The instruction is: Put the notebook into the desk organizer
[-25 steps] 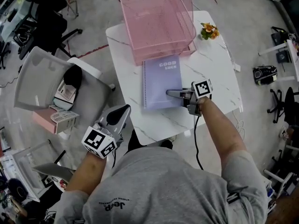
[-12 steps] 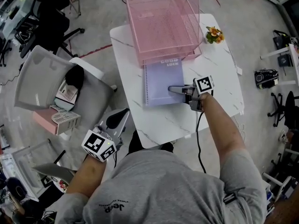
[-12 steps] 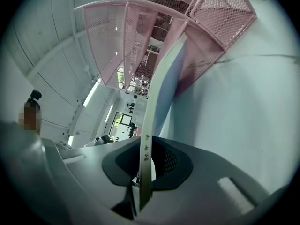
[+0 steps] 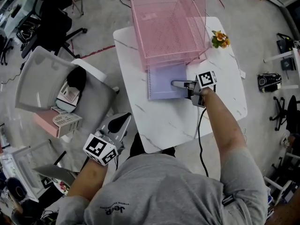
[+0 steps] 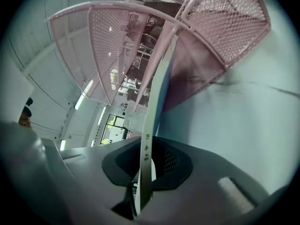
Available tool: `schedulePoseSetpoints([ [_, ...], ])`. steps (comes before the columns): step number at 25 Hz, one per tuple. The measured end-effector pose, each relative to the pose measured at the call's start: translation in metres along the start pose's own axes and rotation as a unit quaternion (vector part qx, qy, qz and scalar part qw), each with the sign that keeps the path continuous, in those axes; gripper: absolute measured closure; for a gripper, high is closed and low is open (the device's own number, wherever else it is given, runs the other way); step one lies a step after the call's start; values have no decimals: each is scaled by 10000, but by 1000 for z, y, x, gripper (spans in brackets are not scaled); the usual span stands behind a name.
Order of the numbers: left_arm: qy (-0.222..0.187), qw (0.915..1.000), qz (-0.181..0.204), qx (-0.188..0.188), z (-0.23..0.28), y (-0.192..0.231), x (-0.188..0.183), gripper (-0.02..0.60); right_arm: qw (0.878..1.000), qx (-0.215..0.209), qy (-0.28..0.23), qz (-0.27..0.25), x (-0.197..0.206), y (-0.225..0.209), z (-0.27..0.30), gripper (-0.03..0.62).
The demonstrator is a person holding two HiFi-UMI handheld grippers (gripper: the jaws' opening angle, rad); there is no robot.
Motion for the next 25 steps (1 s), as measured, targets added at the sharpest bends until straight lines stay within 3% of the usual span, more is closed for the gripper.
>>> schedulePoseSetpoints([
  [20,137,9998,-171,-27,14,23,5,526,9975,413,-388,-415,-71,-16,17,560],
  [25,156,9996,-249,-7,18,24,8,526,9934,837,-452,-636,-75,-29,16,560],
])
Point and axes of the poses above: the fingertips, and each gripper's own axes: z forward along the fingers, y to its left, x out of its underside, the point moved 1 cm from there along -z, backward along the fingers, and after that the axes turned 5 degrees about -z, right-handed, at the moved point
